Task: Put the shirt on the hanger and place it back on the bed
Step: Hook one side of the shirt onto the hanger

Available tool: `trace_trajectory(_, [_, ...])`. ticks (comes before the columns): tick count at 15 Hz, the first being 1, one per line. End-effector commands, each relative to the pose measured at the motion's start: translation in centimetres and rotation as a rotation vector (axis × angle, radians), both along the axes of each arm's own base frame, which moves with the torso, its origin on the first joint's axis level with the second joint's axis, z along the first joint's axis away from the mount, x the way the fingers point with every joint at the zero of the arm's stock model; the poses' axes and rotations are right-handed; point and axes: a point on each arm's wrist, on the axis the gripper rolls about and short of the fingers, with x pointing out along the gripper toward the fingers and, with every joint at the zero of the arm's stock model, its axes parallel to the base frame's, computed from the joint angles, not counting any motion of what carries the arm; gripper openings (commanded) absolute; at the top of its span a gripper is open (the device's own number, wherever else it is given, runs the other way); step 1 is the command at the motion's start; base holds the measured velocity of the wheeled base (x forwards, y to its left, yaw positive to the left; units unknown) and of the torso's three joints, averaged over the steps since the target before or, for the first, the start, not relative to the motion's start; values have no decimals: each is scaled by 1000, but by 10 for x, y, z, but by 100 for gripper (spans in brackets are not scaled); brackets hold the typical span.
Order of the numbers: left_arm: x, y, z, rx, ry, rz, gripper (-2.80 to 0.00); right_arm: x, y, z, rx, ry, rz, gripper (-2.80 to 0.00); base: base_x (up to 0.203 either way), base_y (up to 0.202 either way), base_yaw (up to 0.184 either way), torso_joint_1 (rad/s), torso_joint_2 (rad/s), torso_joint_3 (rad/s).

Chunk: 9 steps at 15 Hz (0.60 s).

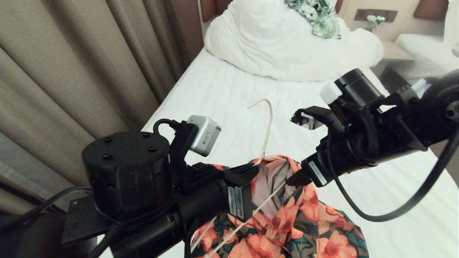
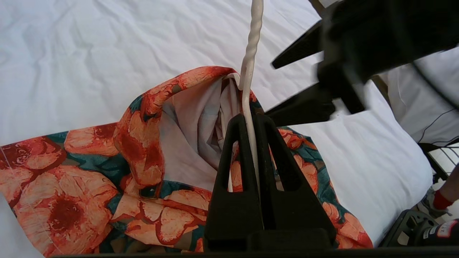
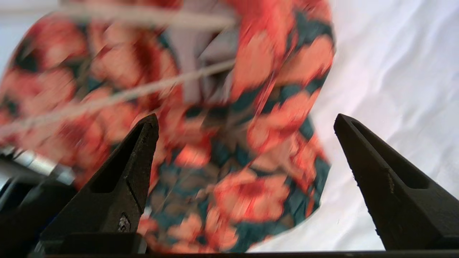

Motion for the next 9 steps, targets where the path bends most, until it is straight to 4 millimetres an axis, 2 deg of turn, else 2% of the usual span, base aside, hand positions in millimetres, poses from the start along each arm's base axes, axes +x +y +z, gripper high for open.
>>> trace_trajectory(1, [0, 1, 1, -7, -3, 2, -280, 16, 15, -22, -33, 16, -26, 0, 0, 0, 0, 0, 0, 0])
trace_trajectory(4, [0, 1, 2, -11, -5, 5, -280, 34, 30, -36, 7, -34, -99, 0, 0, 0, 0, 0, 0, 0])
trace_trajectory(6, [0, 1, 4, -27, -20, 6, -280, 38, 34, -42, -3, -40, -116, 0, 0, 0, 0, 0, 0, 0])
trace_trajectory(7, [0, 1, 4, -31, -22, 6, -280, 37, 35, -42, 4, -38, -120, -280, 0, 0, 0, 0, 0, 0])
trace_trajectory(9, [0, 1, 4, -31, -23, 6, -280, 36, 34, -38, 13, -45, -123, -280, 0, 0, 0, 0, 0, 0])
